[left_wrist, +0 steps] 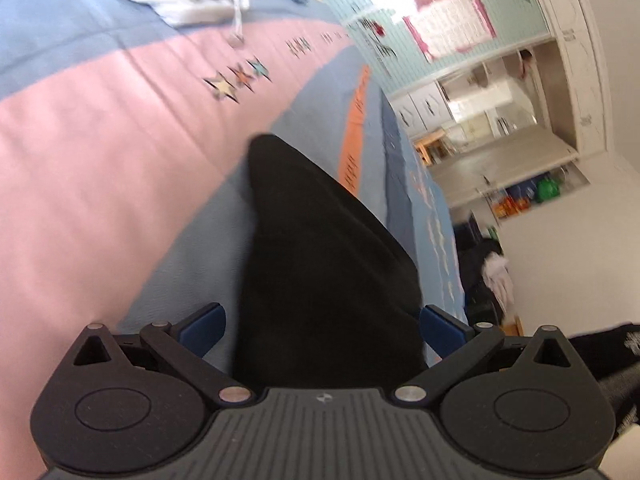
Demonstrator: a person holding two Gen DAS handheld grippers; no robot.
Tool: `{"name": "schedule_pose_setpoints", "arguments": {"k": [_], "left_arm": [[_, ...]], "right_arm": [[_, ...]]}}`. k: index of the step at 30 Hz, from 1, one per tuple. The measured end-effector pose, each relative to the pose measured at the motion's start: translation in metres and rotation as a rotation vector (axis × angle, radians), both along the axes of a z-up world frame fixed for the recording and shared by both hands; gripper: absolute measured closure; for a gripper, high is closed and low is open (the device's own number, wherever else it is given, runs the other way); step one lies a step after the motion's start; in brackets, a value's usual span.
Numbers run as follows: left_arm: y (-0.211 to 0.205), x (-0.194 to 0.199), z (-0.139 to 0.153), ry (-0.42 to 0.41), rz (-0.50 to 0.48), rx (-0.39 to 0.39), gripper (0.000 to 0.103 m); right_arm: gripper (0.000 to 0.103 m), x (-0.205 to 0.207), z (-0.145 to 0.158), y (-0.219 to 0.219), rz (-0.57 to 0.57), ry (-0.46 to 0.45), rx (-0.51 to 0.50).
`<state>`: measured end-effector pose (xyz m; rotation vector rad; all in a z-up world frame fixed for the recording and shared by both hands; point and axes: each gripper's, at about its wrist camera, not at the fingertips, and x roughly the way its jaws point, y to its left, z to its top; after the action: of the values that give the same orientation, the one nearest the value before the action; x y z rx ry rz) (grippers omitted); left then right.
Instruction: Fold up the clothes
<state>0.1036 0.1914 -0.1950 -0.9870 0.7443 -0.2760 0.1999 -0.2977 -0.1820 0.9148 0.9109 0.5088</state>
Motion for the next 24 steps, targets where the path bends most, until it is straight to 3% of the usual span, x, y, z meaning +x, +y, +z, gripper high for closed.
{"name": "schedule_pose_setpoints", "arguments": {"k": [9, 12, 14, 19, 24], "left_arm": [[-0.006, 0.031, -0.003, 0.041, -0.101, -0.048, 0.001], [-0.003, 0.044, -0.012, 0.022, -0.13, -0.204, 0.001], [-0.003, 0.05, -0.016, 0.019, -0.116, -0.244, 0.001], [-0.015, 0.045, -0.014, -0.018, -0.108, -0.19, 0.001], [-0.02, 0.042, -0.013, -0.035, -0.112, -0.157, 0.001]], "right_arm": [[0.034, 0.015, 0.004, -0.006, 0.045, 0.004, -0.026], [0.033, 0.017, 0.003, -0.006, 0.053, 0.0, -0.016], [0.032, 0.021, 0.003, -0.004, 0.071, -0.004, -0.013], [0.028, 0.044, 0.003, 0.008, 0.154, 0.003, 0.0], [0.021, 0.068, 0.005, 0.03, 0.311, -0.01, -0.014]]}}
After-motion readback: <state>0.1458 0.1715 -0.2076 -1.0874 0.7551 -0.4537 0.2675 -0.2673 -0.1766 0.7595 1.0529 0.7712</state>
